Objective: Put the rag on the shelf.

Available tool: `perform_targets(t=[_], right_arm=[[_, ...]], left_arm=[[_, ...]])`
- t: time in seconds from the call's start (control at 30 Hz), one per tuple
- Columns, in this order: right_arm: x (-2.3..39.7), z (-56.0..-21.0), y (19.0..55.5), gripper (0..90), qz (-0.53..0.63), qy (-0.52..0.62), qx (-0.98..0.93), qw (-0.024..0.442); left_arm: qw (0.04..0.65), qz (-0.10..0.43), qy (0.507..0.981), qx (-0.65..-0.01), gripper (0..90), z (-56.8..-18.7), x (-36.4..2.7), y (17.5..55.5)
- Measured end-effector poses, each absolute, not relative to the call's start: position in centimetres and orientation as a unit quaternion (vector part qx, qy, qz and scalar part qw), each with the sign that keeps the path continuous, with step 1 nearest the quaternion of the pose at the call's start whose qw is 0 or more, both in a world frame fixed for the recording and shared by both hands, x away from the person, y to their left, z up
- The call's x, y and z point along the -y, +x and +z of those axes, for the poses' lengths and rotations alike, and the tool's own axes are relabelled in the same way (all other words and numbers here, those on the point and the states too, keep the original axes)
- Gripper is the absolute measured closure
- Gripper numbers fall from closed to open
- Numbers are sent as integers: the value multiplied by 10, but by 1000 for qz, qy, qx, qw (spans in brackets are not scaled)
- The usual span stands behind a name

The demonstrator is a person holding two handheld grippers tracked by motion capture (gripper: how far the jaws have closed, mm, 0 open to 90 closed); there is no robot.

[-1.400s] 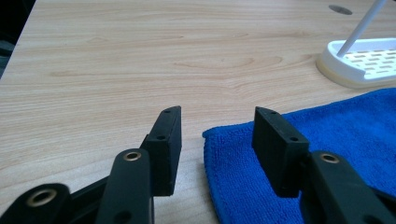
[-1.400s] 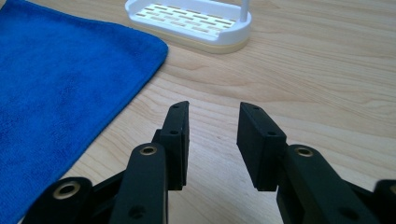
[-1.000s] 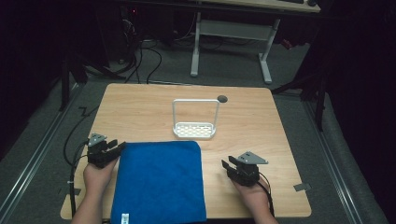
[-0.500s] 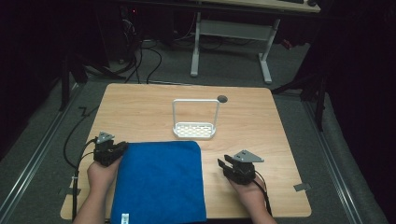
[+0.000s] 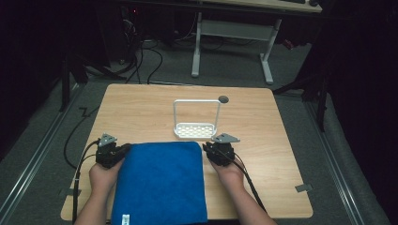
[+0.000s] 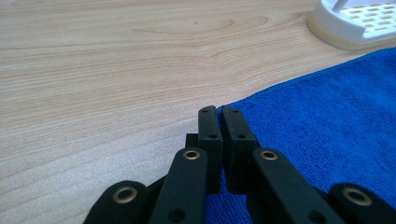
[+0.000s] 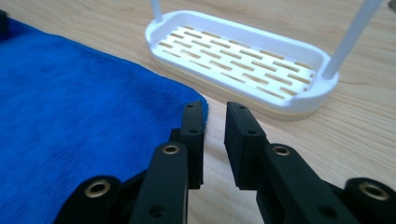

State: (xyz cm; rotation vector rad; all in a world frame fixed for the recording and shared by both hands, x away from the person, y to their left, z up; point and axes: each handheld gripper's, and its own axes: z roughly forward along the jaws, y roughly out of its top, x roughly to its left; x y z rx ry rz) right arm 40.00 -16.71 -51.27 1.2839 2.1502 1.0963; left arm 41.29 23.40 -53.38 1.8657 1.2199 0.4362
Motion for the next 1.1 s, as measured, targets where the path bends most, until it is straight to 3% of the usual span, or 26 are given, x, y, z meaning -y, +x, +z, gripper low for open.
perform_targets(t=[0.23, 0.4, 0.63, 0.97, 1.1], right_arm=[[153, -524, 418, 749, 388, 471, -768, 193], [142, -527, 425, 642, 391, 479, -764, 184], [134, -532, 427, 567, 367, 486, -770, 190], [131, -533, 428, 651, 354, 482, -777, 199], [126, -533, 426, 804, 352, 470, -784, 200]], left_arm=[[430, 179, 738, -489, 874, -532, -236, 410], [431, 183, 740, -483, 874, -532, -236, 408], [433, 187, 740, -479, 869, -531, -234, 407], [433, 190, 742, -474, 868, -530, -233, 405], [434, 191, 741, -475, 868, -529, -233, 404]])
